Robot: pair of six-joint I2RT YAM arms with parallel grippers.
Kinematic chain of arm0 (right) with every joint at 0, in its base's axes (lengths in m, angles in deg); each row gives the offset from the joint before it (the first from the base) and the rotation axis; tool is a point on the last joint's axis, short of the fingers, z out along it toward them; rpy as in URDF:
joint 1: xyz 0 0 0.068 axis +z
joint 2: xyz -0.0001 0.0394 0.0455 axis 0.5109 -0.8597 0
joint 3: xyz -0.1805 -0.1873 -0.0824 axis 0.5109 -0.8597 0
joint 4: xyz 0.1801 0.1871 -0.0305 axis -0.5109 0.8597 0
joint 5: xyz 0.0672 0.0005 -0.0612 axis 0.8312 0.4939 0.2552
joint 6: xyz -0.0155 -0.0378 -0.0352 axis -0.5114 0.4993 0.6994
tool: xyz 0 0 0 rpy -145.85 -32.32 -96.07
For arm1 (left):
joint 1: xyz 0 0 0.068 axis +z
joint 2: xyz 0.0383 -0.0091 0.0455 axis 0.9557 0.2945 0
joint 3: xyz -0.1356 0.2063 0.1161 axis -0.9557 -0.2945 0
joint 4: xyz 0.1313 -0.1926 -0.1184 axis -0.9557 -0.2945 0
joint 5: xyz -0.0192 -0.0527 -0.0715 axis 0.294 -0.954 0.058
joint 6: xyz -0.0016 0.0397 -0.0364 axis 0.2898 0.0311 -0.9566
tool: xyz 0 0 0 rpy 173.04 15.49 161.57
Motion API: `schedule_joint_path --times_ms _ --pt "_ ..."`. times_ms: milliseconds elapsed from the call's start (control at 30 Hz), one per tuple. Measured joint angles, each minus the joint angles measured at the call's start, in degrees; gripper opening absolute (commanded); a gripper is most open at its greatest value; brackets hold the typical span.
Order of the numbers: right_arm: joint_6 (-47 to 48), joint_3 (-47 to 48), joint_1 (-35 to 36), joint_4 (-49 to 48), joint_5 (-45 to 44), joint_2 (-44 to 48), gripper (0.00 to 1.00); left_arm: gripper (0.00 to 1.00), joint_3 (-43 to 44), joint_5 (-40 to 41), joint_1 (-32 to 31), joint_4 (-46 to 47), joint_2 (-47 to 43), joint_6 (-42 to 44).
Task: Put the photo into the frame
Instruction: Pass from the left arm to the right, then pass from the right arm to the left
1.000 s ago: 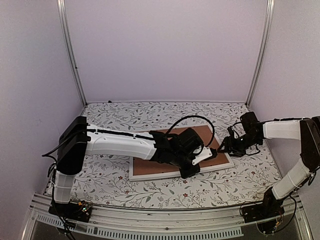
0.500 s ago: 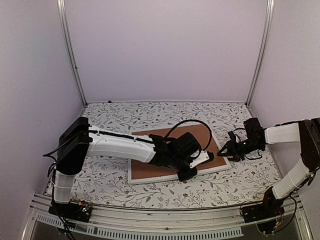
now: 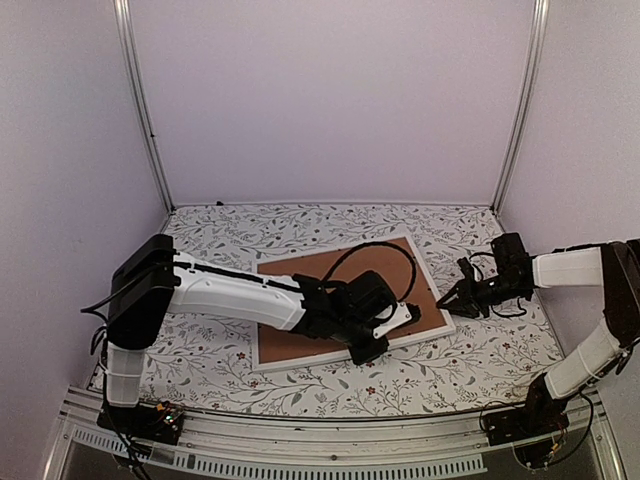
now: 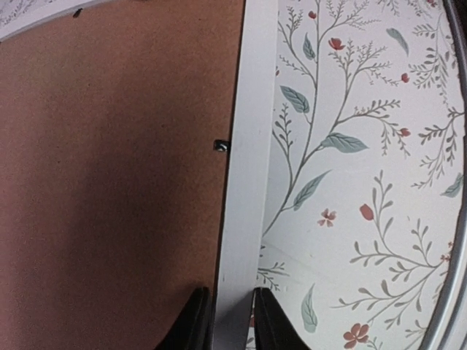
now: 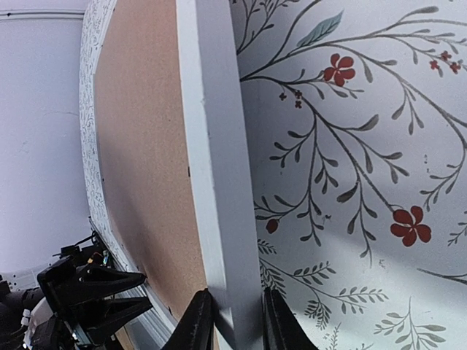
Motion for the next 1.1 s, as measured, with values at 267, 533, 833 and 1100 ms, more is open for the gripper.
schedule_joint_path --times_ms 267,533,833,1100 --pt "-0.8 0.0 0.1 0.1 3.1 1.6 0.2 0.65 -1.6 7.4 -1.1 2.1 -0.8 -1.3" --pt "-2.7 0.1 0.0 0.1 6.0 4.0 0.2 0.72 -1.6 19.6 -4.8 2.5 -0.8 1.4" --pt "-4.9 0.5 0.0 0.1 8.6 6.1 0.2 0.63 -1.4 37.7 -9.1 3.8 3.0 5.8" --pt "-5.8 0.6 0.0 0.0 9.1 6.3 0.28 0.36 -0.4 45.7 -9.5 4.3 5.0 7.6"
